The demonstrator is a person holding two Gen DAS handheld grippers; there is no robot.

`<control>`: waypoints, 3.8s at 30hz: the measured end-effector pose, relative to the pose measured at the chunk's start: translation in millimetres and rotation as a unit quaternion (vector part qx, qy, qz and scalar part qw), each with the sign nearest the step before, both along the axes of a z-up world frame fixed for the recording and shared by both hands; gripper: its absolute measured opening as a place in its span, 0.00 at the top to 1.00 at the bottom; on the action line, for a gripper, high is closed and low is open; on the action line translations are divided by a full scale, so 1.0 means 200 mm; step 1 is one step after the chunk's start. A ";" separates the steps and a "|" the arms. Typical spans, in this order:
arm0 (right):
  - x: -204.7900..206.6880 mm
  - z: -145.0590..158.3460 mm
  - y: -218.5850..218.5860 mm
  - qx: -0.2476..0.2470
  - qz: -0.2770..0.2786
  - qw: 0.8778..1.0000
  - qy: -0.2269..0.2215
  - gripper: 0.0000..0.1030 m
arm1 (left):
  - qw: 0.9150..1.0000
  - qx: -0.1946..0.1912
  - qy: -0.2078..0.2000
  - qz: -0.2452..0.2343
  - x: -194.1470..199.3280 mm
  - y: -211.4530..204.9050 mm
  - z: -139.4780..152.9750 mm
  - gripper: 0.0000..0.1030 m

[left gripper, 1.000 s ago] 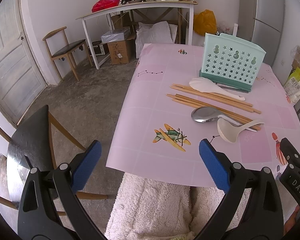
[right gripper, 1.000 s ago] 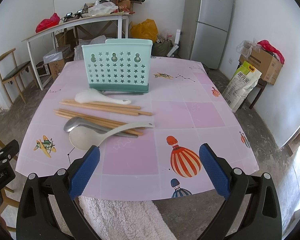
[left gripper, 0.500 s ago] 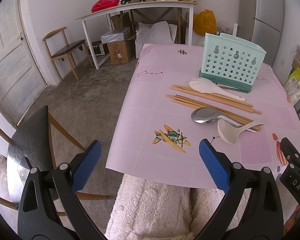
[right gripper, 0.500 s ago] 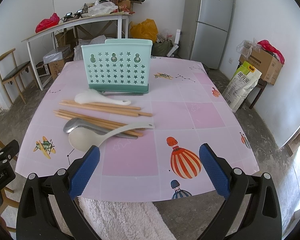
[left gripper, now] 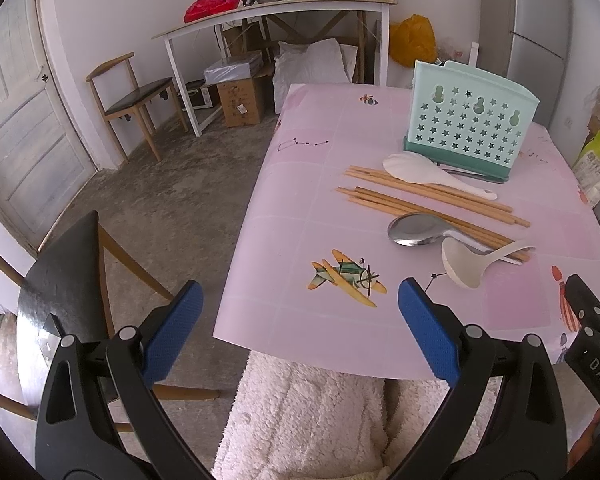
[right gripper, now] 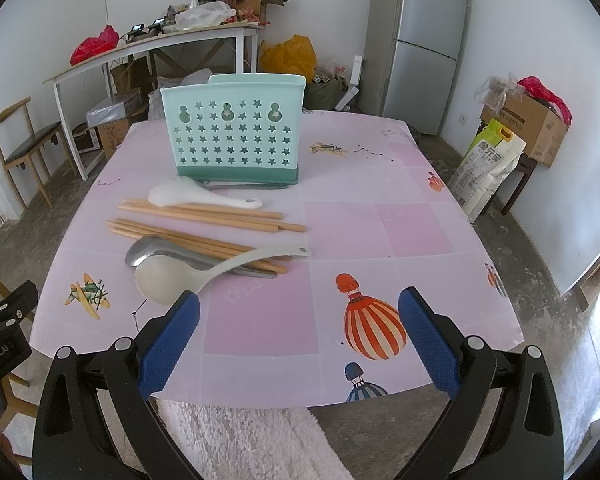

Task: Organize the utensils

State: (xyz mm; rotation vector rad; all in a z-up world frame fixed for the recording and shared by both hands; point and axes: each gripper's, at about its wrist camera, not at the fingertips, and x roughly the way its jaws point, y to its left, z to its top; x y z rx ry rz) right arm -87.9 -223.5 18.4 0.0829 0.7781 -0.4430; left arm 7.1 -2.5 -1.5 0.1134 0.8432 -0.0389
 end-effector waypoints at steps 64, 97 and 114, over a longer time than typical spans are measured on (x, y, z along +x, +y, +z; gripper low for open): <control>0.51 -0.09 0.06 -0.044 0.299 0.953 -0.002 0.36 | 0.950 -0.230 0.166 -0.132 0.25 0.23 -0.35 0.93; 0.67 -0.17 0.39 -0.144 0.401 0.904 0.048 0.99 | 0.953 -0.234 0.122 -0.147 0.19 0.46 -0.25 0.94; 0.87 -0.23 0.19 0.035 0.419 0.904 0.074 0.45 | 0.955 -0.235 0.112 -0.139 0.21 0.46 -0.23 0.94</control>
